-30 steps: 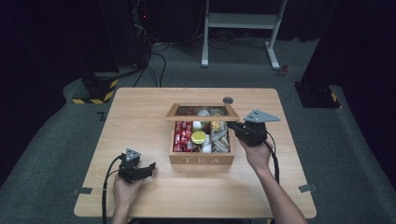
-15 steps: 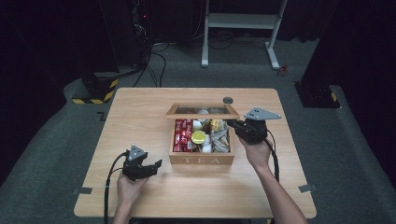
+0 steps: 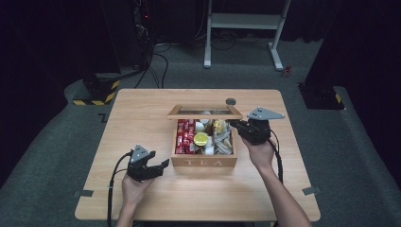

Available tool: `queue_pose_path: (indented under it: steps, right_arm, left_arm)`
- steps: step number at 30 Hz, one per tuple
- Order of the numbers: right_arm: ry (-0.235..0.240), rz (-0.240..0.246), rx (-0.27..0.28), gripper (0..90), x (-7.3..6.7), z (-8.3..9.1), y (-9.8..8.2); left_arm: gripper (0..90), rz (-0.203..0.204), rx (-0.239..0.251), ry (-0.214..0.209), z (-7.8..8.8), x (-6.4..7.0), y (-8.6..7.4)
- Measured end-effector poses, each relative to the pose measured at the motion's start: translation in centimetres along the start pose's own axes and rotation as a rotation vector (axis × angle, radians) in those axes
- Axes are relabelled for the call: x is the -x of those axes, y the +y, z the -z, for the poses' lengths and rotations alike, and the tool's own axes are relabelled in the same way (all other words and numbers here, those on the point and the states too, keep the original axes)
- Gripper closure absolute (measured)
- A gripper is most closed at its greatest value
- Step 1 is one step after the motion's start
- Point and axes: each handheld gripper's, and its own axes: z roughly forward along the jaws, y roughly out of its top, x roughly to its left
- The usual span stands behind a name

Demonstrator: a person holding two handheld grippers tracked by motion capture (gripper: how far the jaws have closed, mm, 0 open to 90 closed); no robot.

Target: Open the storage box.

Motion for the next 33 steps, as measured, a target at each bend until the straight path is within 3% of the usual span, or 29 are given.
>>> queue_pose_path:
  steps: [6,18,23,33]
  right_arm:
    - [0.001,-0.002,-0.004,89.8,0.1,0.0,0.2]
    - [0.0,0.0,-0.005,89.8,0.2,-0.1,0.5]
    - [0.001,-0.002,-0.005,89.8,0.2,-0.1,0.5]
    - [0.003,-0.003,-0.003,89.8,0.2,-0.1,0.5]
  left_arm:
    - [29.5,-0.021,0.029,-0.018,-0.2,0.7,0.8]
    - [32.2,-0.058,0.02,-0.051,-0.8,1.6,1.9]
    - [33.3,-0.081,0.037,-0.061,-1.0,2.2,2.5]
    - [34.4,-0.127,-0.009,-0.071,-1.9,3.1,3.3]
